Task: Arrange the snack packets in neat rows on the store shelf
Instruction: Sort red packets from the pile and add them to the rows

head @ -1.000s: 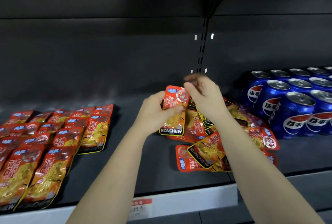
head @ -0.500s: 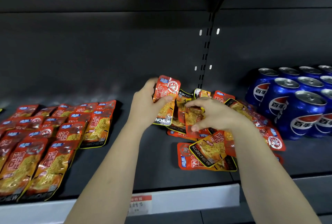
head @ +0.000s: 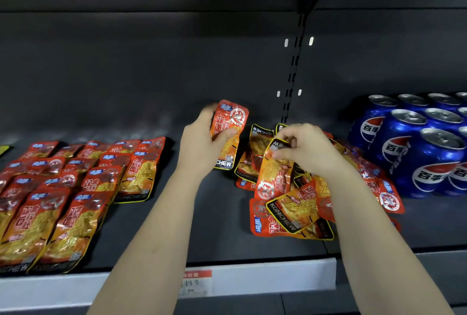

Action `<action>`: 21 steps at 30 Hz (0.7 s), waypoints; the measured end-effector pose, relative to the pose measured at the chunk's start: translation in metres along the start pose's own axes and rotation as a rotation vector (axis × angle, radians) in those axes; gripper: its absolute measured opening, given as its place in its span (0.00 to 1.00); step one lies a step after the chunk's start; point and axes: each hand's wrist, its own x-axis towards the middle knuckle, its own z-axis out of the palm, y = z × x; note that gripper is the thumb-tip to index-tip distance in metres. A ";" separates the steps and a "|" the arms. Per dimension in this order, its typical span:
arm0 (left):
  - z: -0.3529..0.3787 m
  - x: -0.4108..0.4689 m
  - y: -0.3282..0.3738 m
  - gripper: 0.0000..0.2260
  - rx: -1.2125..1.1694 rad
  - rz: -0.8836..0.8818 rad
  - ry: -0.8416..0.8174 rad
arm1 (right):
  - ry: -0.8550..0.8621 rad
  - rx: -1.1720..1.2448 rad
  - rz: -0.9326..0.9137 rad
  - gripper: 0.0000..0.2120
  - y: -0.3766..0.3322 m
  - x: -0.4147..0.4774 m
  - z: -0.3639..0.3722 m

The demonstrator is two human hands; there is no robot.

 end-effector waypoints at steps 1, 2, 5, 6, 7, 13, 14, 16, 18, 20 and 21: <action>-0.001 0.000 0.000 0.24 0.009 0.000 0.010 | 0.052 0.028 -0.008 0.06 0.002 0.000 0.000; -0.001 0.000 0.000 0.24 0.016 -0.002 0.020 | 0.112 0.068 -0.006 0.06 0.002 0.001 0.000; -0.003 0.000 -0.001 0.23 0.029 -0.007 0.068 | 0.287 0.146 0.024 0.04 0.005 0.004 -0.001; -0.004 0.000 -0.001 0.23 0.035 -0.017 0.085 | 0.326 0.169 0.055 0.07 0.005 0.006 0.000; -0.004 0.000 -0.001 0.23 0.042 -0.031 0.097 | 0.354 0.232 0.092 0.09 0.006 0.007 0.001; -0.004 -0.003 0.002 0.21 0.037 -0.059 0.080 | 0.373 0.924 0.098 0.23 -0.003 0.003 -0.002; -0.003 -0.004 0.003 0.21 0.037 -0.056 0.067 | 0.339 0.988 0.081 0.26 -0.003 0.002 -0.002; -0.001 -0.005 0.004 0.21 0.039 -0.047 0.050 | 0.263 1.076 0.066 0.28 -0.006 0.002 -0.001; -0.001 -0.005 0.003 0.21 0.042 -0.050 0.036 | 0.200 1.143 0.083 0.27 -0.011 0.002 0.002; -0.003 -0.004 0.003 0.22 0.047 -0.063 0.011 | 0.151 1.188 0.131 0.23 -0.016 0.002 0.005; -0.005 -0.003 0.002 0.23 0.052 -0.067 -0.005 | 0.132 1.189 0.162 0.21 -0.017 0.003 0.007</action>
